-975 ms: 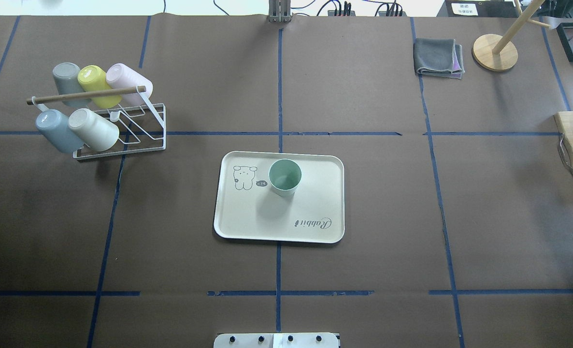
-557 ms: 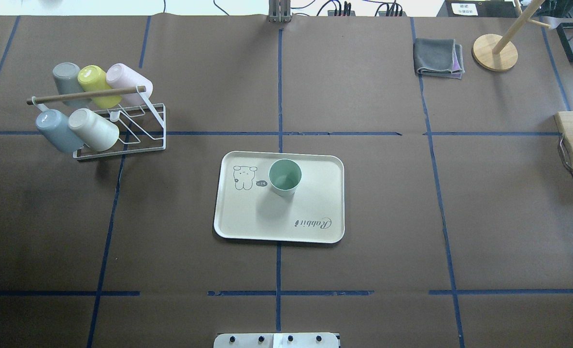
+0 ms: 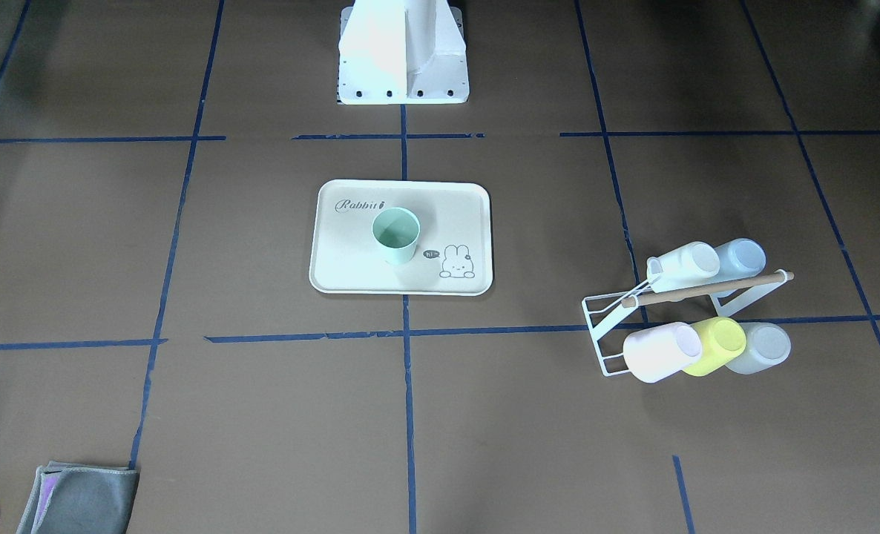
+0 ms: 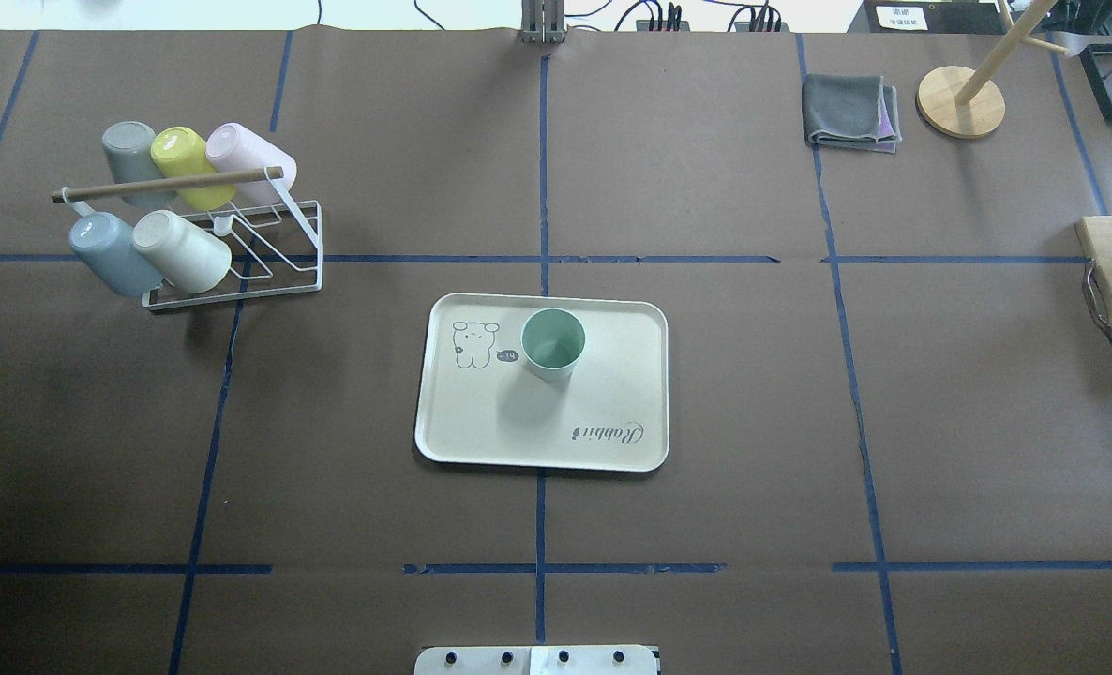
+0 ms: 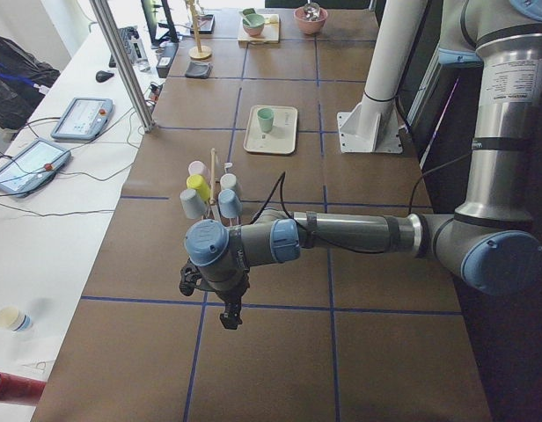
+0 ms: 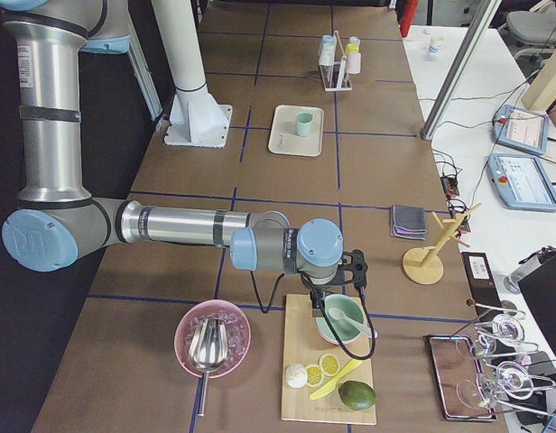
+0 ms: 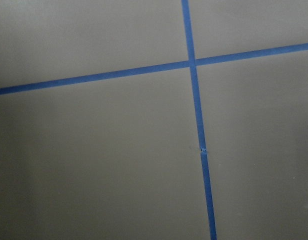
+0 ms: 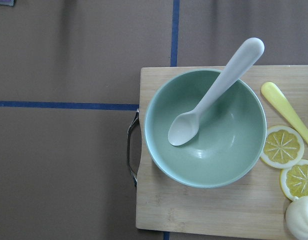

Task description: Pick up and place green cup on tray

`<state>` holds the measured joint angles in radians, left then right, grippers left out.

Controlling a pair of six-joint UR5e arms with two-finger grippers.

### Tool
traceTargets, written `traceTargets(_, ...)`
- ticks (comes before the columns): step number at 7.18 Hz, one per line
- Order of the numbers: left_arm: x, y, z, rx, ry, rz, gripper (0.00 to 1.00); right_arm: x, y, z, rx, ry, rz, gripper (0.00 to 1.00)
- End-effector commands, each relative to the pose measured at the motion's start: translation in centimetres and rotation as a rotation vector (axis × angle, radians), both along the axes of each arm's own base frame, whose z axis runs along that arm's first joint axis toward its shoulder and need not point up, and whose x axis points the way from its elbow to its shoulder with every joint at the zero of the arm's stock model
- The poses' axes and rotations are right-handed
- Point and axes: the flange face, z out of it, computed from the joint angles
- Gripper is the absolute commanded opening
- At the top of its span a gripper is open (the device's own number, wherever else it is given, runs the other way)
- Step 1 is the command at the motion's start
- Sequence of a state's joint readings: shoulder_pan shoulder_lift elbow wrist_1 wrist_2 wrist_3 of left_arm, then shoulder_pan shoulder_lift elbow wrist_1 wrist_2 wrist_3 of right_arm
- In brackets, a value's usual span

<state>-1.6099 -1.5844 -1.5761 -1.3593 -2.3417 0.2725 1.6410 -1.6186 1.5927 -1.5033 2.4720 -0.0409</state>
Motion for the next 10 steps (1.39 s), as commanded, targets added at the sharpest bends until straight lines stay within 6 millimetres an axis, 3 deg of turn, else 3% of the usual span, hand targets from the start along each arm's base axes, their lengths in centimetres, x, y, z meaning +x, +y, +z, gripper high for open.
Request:
traceTargets(1,0.1,0.9,0.4,-0.011,0.014,-0.013,1.00,0.1,0.4,1.1,-0.014,0.010,-0.001,1.00)
traceTargets(5,0.4,0.5,1.3,-0.007,0.024,-0.030,1.00,0.4,-0.8,0.9,-0.010,0.045,0.004,1.00)
traceTargets(7,0.4,0.3,3.4,0.008,0.020,-0.061,1.00,0.4,-0.8,0.9,-0.012,0.044,0.004,1.00)
traceTargets(10,0.4,0.3,3.1,0.009,0.019,-0.068,1.00,0.6,-0.8,1.1,-0.015,0.066,0.005,1.00)
